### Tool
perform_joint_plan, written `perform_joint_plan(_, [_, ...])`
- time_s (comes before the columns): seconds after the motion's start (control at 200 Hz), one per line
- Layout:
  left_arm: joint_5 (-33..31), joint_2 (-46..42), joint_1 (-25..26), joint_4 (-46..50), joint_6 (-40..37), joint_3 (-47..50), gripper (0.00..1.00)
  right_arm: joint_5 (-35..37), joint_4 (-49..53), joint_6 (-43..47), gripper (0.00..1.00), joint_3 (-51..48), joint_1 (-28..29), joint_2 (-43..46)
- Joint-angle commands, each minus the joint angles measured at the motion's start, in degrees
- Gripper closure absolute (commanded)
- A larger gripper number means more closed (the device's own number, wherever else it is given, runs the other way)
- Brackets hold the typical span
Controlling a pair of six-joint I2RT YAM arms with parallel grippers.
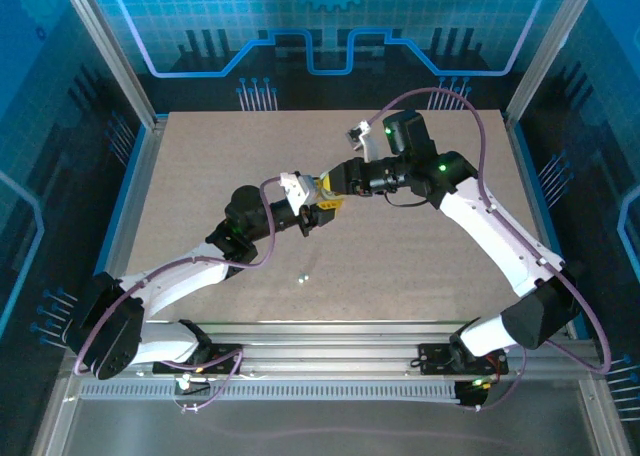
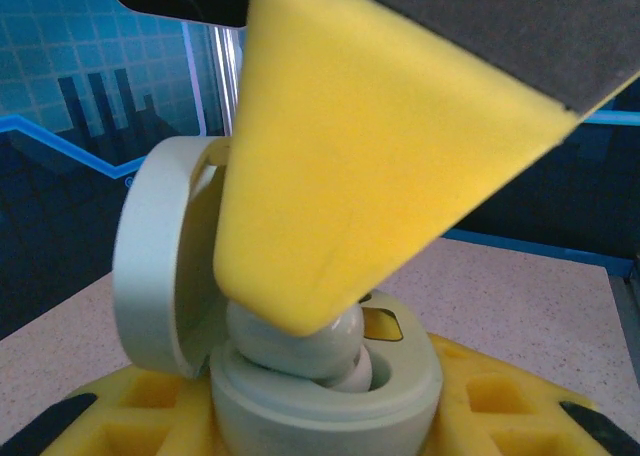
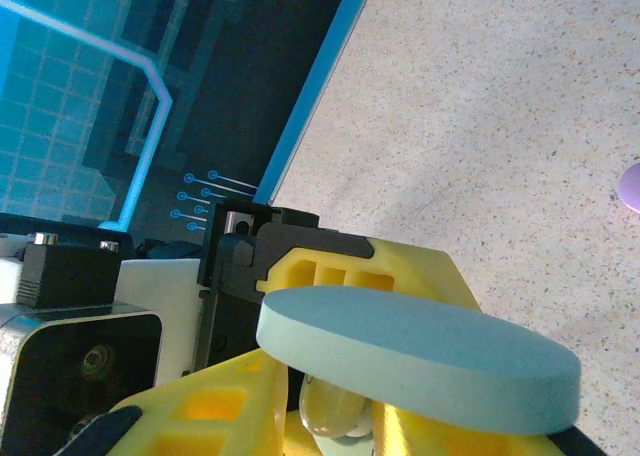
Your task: Insert wireless bluetooth earbuds into charging case
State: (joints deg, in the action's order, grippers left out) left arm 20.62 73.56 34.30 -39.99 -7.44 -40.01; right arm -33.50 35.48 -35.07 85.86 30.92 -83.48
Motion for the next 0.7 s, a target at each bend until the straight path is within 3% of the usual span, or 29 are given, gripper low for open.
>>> perform_joint_plan(0.0, [-0.7,-1.1,0.1,-5.0,0.4,0.2,0.65,-3.5,1.5,-1.6,0.69,0.1,0.2,0.9])
perform_joint_plan(0.695, [-1.3,-1.7,0.1,-5.1,-0.3,0.7,0.65,2.8,4.9,1.1,0.59,1.7,-0.1,4.9])
